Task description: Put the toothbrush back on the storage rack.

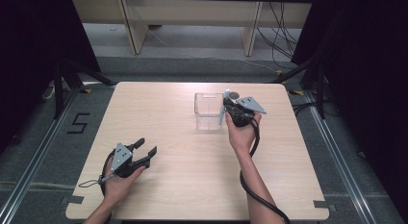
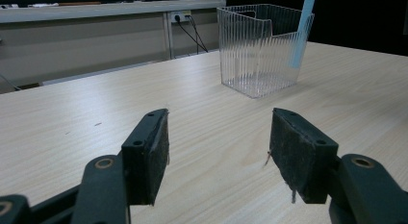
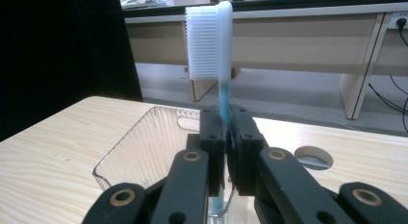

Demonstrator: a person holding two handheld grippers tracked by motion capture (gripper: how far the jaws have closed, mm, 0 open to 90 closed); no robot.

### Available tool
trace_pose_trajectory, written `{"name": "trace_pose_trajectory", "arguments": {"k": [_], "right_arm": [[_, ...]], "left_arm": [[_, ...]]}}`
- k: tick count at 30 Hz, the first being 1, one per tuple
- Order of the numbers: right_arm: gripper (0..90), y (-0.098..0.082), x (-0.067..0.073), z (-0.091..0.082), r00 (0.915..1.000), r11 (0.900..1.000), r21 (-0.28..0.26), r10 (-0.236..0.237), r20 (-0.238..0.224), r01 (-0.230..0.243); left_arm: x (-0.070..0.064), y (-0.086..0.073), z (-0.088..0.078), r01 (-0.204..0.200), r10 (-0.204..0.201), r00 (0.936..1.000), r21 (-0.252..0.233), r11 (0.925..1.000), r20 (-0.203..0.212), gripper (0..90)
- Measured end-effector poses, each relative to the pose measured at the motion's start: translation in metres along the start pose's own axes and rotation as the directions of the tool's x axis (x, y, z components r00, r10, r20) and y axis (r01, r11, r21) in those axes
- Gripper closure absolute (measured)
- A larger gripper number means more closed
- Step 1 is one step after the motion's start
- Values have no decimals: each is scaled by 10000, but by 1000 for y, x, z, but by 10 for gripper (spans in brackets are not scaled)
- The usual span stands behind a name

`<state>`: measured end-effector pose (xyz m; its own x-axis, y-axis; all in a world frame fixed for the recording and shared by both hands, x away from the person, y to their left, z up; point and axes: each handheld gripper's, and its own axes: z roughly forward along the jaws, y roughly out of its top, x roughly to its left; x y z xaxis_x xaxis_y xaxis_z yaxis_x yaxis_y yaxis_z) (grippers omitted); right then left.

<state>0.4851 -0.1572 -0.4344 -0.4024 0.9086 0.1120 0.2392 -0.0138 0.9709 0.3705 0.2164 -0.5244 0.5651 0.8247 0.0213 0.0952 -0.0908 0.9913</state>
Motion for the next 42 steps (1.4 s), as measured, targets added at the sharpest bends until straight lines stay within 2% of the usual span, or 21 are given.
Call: {"name": "trace_pose_trajectory", "arguments": {"k": [2,4,7,14,15,20,21,23,26,27,29,31,36,37,42], "right_arm": [[858,0,0,1,9999,10000,10,-90,-53,90],[858,-2,0,1,10000,10000,35,-42,-62,42],[858,-3,0,1,10000,9999,91,-72,37,71],[858,-5,0,3,9998,9996,153,-216,-47,217],[858,-6,1,3,9999,9999,146,-93,85,92],[858,-8,0,3,10000,9997,230,-47,-10,47],[858,-9,1,2,9999,9994,291,160,37,-161],[858,-9,-1,4,10000,9997,236,-88,-12,88],[858,-11,-1,4,10000,9995,293,-80,22,79],[858,-12,0,3,9999,9994,306,161,34,-162],[858,-13,-2,4,9999,9994,307,-170,-20,171],[858,-13,-1,5,10000,9994,340,-30,29,29],[858,-15,-1,5,10000,9993,378,-10,12,9],[858,-15,-2,5,9997,9992,332,-208,109,205],[857,-16,-2,6,9999,9992,396,-102,26,101]], "left_arm": [[0,0,0,-4,4,10000,1,10000,2,387],[-1,1,-2,-13,15,10000,212,9998,-75,387],[-1,1,-2,-24,25,10000,210,9998,-74,387],[-1,1,-2,-9,11,10000,222,9998,-86,387],[-1,1,-2,-10,12,10000,226,9997,-84,387],[-1,1,-2,11,-9,10000,223,9998,-81,387],[-1,1,-2,6,-4,10000,230,9997,-86,387],[-1,1,-2,9,-7,10000,229,9997,-84,387],[-1,1,-2,2,0,10000,223,9998,-79,387],[-1,1,-2,10,-9,10000,225,9997,-82,387],[-1,1,-2,-1,3,10000,225,9997,-80,387],[-1,1,-2,0,2,10000,226,9997,-81,387],[-1,1,-1,8,-6,10000,230,9997,-85,387],[-1,1,-1,10,-8,10000,229,9997,-83,387],[-1,1,-1,2,0,10000,234,9997,-81,387]]}}
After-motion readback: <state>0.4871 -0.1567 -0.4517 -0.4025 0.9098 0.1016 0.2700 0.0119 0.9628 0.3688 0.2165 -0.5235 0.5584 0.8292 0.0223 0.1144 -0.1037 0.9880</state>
